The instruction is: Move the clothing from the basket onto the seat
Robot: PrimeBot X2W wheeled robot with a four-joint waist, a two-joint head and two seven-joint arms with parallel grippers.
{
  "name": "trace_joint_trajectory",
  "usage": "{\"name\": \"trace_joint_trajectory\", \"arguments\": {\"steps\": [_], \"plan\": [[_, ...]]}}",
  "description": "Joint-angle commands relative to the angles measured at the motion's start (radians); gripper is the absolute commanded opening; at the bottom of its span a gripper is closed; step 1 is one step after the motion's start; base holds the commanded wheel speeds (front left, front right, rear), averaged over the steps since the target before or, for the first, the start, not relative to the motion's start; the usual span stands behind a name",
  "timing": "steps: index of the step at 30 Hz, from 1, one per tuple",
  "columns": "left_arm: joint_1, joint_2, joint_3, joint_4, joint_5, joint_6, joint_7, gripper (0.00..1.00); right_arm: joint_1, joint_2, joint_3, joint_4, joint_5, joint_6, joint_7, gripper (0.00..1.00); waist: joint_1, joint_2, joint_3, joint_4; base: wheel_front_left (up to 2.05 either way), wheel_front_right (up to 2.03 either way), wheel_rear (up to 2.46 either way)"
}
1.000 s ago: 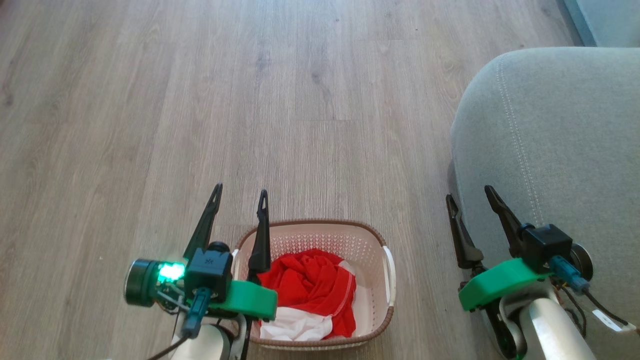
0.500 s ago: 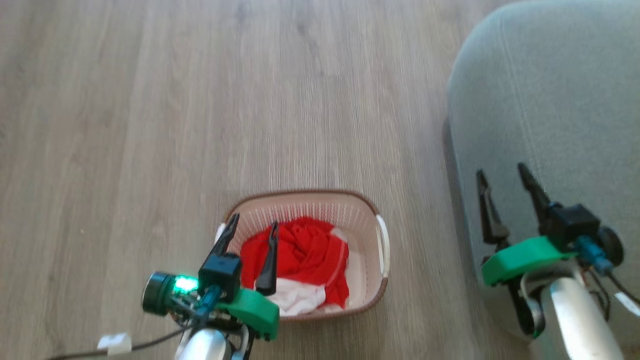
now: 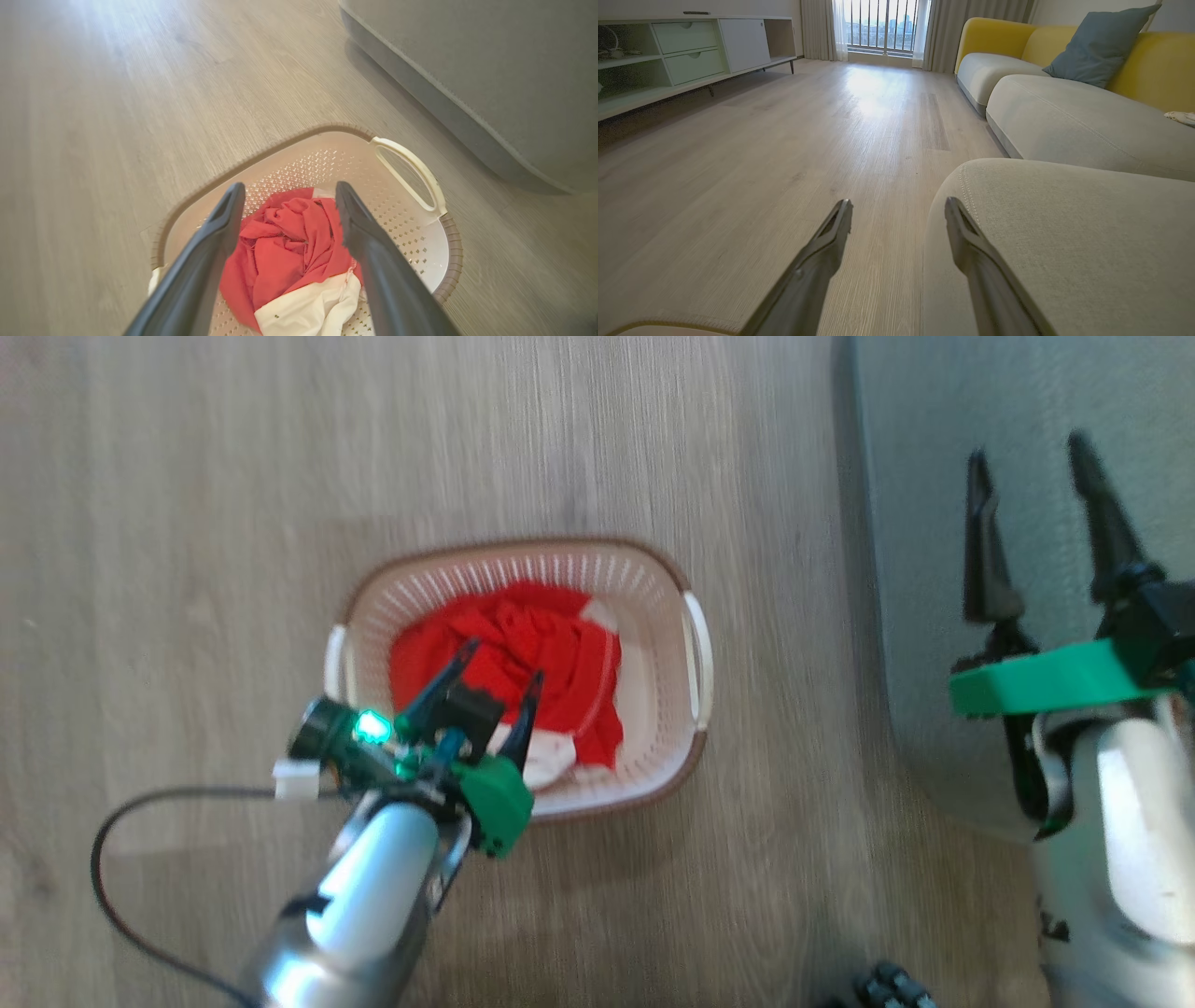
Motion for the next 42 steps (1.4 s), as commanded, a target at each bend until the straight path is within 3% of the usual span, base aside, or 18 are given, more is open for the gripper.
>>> {"name": "trace_joint_trajectory", "arguments": {"steps": [1, 13, 30, 42], "plan": [[-0.026, 0.003, 0.016, 0.001, 0.01, -0.004, -0.01, 1.0, -0.017, -0.011, 0.023, -0.051, -0.014, 0.0, -0.009, 1.0, -0.0004, 0.0, 0.136, -0.036, 0.0, 0.0, 0.0], [-0.274, 0.003, -0.071, 0.275, 0.03, -0.062, -0.01, 1.0, -0.059, -0.02, 0.108, -0.182, -0.058, 0.0, -0.009, 1.0, -0.0004, 0.0, 0.364, -0.09, 0.0, 0.0, 0.0], [-0.47, 0.004, -0.061, 0.593, -0.022, -0.016, 0.001, 1.0, -0.052, 0.012, 0.178, -0.244, -0.052, 0.0, -0.009, 1.0, -0.0004, 0.0, 0.492, -0.165, 0.0, 0.0, 0.0], [-0.524, 0.004, -0.046, 0.641, -0.074, 0.011, 0.123, 1.0, -0.032, 0.018, 0.215, -0.276, -0.043, 0.0, -0.009, 1.0, -0.0004, 0.0, 0.52, -0.193, 0.0, 0.0, 0.0]]}}
